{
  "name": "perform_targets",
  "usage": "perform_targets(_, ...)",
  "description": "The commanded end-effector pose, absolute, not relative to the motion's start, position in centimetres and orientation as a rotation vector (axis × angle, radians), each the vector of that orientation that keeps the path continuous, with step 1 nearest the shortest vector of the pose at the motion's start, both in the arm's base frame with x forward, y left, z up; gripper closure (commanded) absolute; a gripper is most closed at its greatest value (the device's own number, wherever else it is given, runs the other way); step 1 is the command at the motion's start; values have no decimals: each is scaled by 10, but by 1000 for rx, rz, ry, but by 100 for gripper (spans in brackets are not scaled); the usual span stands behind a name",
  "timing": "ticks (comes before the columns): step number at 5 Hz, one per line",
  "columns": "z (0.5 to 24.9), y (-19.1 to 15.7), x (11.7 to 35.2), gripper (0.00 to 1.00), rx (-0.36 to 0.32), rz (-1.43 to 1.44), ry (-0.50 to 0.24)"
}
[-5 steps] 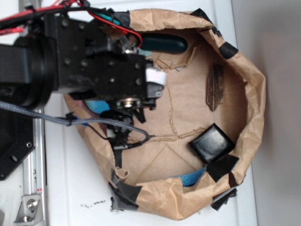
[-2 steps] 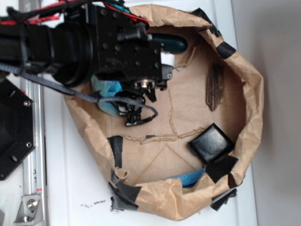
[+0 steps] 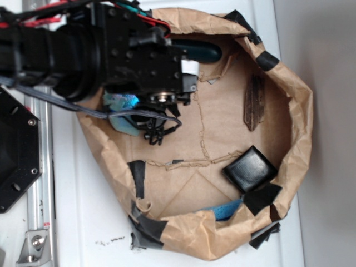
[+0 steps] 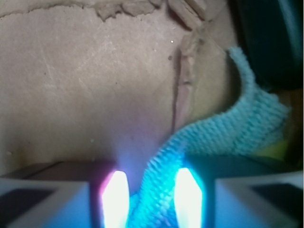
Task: Grab the blue cloth.
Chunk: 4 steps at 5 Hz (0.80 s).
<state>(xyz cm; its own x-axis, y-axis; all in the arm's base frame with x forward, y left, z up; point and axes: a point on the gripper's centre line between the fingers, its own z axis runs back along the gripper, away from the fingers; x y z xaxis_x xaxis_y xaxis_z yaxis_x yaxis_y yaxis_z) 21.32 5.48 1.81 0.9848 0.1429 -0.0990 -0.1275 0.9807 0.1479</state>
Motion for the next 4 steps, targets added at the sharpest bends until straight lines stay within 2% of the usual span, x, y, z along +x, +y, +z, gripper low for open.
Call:
perform_targets(1, 35, 60, 207, 100, 137, 134, 48)
perform_targets(3, 44, 60, 207, 100, 116, 119, 28)
perform_targets(4, 54, 62, 217, 100, 110, 113, 8)
